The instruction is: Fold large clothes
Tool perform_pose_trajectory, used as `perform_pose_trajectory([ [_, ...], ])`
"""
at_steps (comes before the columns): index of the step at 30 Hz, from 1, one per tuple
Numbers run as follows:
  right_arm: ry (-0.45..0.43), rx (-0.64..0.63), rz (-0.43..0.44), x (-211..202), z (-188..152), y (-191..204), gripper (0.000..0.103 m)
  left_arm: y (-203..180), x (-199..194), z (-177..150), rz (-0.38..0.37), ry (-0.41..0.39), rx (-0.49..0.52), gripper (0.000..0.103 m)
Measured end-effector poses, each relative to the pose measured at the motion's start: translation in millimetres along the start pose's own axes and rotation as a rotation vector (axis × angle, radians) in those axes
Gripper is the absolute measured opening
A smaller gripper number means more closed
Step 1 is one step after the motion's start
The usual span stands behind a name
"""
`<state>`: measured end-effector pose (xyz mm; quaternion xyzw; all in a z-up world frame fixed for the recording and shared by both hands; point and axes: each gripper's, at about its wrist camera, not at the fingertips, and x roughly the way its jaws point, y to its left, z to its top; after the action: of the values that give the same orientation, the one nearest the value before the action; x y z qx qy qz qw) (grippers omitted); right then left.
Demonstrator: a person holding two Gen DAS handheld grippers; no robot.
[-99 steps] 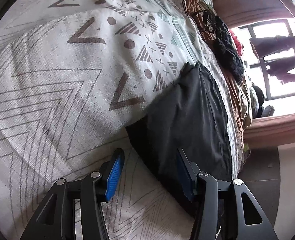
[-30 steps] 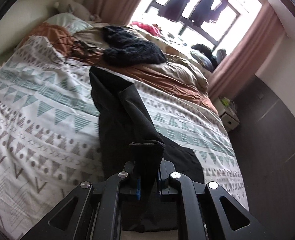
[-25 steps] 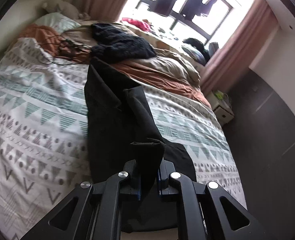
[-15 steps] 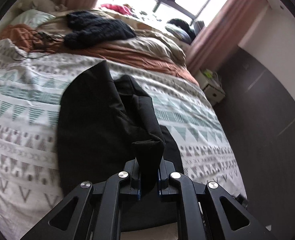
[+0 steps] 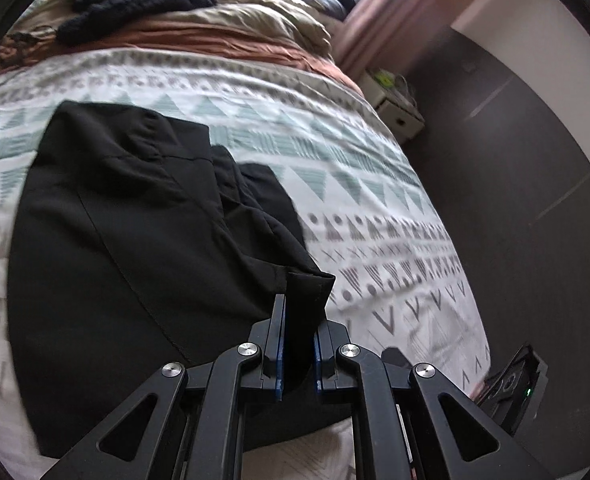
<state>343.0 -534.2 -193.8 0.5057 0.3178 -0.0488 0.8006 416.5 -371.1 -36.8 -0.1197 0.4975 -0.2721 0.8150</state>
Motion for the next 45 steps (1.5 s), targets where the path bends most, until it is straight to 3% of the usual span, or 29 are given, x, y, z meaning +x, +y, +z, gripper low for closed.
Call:
perform_pose_trajectory([
  [4, -0.023, 0.039, -0.001, -11.1, 5.4, -13.5, 0.037, -23.2, 14.4, -12.3, -0.053, 0.04, 0.077, 0.011],
  [6, -0.024, 0.055, -0.011, -13.9, 6.3, -19.2, 0.037, -26.9, 18.3, -13.8, -0.064, 0.057, 0.087, 0.017],
  [8, -0.011, 0.057, -0.004, -14.7, 7.0, -22.7, 0.037, -25.9, 16.4, -13.6, -0.097, 0.073, 0.084, 0.04],
  [10, -0.009, 0.05, -0.005, -15.7, 6.5, -23.2, 0.037, -19.0, 6.5, -10.9, -0.151, 0.063, 0.05, 0.056],
  [13, -0.007, 0.031, 0.006, -16.1, 4.6, -19.0, 0.038, -6.4, -15.4, -5.2, -0.129, -0.003, 0.033, 0.065],
  [15, 0.0, 0.02, 0.013, -13.7, 2.4, -15.2, 0.051, 3.8, -27.3, -2.2, -0.107, -0.032, 0.024, 0.066],
  [17, 0.016, 0.0, 0.017, -8.7, -2.6, -8.2, 0.055, 21.5, -42.8, 1.8, -0.067, -0.056, 0.011, 0.066],
  [24, 0.053, -0.074, 0.045, 5.8, -21.8, 23.3, 0.055, 89.3, -78.9, 5.1, 0.058, -0.105, -0.048, 0.066],
  [31, 0.119, -0.12, 0.029, 30.7, -41.5, 40.2, 0.055, 160.4, -83.8, -11.9, 0.178, -0.08, -0.127, 0.066],
  [32, 0.134, -0.122, 0.017, 36.9, -43.5, 40.5, 0.053, 170.3, -79.9, -17.5, 0.187, -0.068, -0.145, 0.066],
  [34, 0.132, -0.126, 0.017, 40.0, -45.1, 41.9, 0.027, 181.6, -76.0, -26.5, 0.189, -0.047, -0.165, 0.066],
  [36, 0.11, -0.13, 0.034, 37.5, -45.0, 42.4, 0.015, 188.0, -66.2, -37.9, 0.182, -0.022, -0.181, 0.066],
  [40, 0.079, -0.15, 0.055, 30.3, -46.8, 42.0, 0.012, 184.1, -51.8, -51.8, 0.155, 0.013, -0.163, 0.065],
  [42, 0.076, -0.154, 0.048, 27.4, -47.9, 38.5, 0.011, 178.9, -47.4, -57.1, 0.126, 0.021, -0.155, 0.057],
  [45, 0.09, -0.144, 0.041, 24.6, -48.6, 28.8, 0.011, 169.5, -47.7, -59.0, 0.139, 0.014, -0.133, 0.051],
])
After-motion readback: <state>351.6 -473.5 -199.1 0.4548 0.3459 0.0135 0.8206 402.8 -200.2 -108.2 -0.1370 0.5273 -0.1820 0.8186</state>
